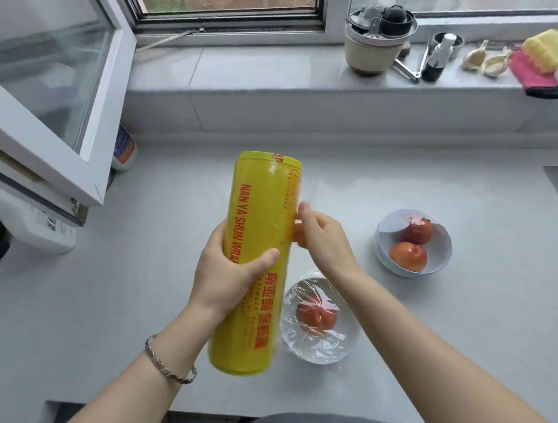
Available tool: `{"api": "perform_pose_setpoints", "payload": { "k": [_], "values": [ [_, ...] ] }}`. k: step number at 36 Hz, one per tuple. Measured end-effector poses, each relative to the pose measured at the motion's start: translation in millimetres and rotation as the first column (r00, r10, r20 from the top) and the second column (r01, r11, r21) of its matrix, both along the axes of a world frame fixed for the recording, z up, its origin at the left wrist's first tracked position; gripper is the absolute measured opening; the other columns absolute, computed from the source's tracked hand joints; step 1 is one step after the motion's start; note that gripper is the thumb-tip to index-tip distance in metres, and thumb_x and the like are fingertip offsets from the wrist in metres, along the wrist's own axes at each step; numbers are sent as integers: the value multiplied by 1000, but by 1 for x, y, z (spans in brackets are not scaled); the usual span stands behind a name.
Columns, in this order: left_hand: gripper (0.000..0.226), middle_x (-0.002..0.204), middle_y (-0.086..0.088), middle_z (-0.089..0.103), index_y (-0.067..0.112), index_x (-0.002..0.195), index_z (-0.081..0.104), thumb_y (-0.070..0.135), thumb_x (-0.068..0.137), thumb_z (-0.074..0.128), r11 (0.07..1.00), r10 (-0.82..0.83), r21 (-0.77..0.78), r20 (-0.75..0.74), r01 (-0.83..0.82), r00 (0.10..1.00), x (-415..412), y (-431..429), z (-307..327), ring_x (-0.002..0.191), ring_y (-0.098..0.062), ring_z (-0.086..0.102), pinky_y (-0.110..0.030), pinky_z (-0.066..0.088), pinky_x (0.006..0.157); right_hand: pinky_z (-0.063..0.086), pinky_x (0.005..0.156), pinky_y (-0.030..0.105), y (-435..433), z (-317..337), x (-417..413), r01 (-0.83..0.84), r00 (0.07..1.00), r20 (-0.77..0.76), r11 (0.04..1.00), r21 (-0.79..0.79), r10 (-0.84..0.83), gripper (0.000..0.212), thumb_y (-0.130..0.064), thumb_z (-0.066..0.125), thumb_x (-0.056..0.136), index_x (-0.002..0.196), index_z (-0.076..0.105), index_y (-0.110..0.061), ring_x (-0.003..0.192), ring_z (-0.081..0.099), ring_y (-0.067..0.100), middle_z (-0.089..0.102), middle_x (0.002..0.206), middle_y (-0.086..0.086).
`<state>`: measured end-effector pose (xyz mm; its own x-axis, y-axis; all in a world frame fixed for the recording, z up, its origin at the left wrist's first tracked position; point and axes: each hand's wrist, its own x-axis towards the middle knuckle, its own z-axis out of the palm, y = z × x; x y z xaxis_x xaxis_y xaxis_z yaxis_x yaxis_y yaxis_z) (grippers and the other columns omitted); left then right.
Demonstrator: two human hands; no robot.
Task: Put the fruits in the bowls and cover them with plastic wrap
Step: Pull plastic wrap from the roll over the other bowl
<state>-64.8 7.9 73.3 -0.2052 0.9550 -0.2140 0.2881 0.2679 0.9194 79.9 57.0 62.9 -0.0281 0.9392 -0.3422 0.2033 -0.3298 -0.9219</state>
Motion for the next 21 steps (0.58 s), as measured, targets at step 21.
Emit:
{"api": "perform_pose_setpoints", "payload": {
  "k": [21],
  "values": [
    [105, 133, -1, 39, 13, 137, 23, 26, 54, 87, 876, 447, 216, -29, -431, 894, -11, 77, -79, 118, -16, 43, -21, 34, 94, 48, 80, 25, -57, -78, 85, -109, 875, 435, 962, -251, 213, 21, -19, 52, 89, 106, 64, -18, 86, 62, 15, 68, 97, 1]
  ]
}}
